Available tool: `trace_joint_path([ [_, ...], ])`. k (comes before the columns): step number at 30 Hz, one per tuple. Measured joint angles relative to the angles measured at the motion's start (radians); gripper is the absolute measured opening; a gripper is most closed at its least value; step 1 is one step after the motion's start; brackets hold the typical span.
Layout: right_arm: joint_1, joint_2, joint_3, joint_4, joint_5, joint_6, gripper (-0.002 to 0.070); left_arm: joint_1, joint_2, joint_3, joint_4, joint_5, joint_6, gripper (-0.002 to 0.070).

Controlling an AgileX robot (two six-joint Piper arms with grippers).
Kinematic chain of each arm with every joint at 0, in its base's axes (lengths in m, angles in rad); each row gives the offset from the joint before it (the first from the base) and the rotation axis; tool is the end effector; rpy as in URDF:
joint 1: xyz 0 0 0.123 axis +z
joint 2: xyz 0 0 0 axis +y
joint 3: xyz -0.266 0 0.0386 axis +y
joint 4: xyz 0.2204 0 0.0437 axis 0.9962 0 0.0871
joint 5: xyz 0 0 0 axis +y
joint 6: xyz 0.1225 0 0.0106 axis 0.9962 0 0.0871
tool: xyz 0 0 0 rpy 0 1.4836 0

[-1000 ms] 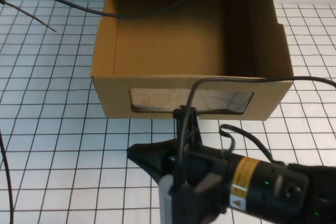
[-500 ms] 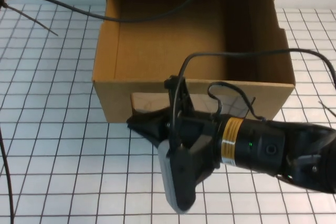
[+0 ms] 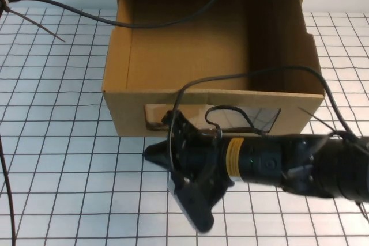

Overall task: Close the shoe box
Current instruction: Close the shoe box with your right arm

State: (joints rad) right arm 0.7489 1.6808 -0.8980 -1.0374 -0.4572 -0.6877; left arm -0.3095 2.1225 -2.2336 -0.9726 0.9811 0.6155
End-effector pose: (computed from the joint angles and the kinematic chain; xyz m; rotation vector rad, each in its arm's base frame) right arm 0.2297 0.2772 0.2091 -1.9364 0.4634 -0.2054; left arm 0.4170 -0.2220 0.3542 0.7139 1.9460 -1.0128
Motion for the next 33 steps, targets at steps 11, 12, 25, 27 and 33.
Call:
trace_joint_path([
  [11,-0.098,0.168,-0.248,0.036,0.09,-0.111,-0.0015,0.0,0.0,0.0,0.004,0.0,0.024,-0.0002],
  [12,-0.112,0.186,-0.27,0.036,0.097,-0.113,-0.0015,0.0,0.0,0.0,0.004,0.0,0.026,-0.0002],
  [25,-0.222,0.351,-0.488,0.136,0.092,-0.11,-0.0015,0.0,0.0,0.0,0.004,0.0,0.035,-0.0002],
  [27,-0.234,0.364,-0.507,0.148,0.092,-0.107,-0.0015,0.0,0.0,0.0,0.004,0.0,0.035,-0.0002],
  [33,-0.24,0.374,-0.52,0.138,0.082,-0.103,-0.0015,0.0,0.0,-0.001,0.004,0.0,0.035,-0.0002],
])
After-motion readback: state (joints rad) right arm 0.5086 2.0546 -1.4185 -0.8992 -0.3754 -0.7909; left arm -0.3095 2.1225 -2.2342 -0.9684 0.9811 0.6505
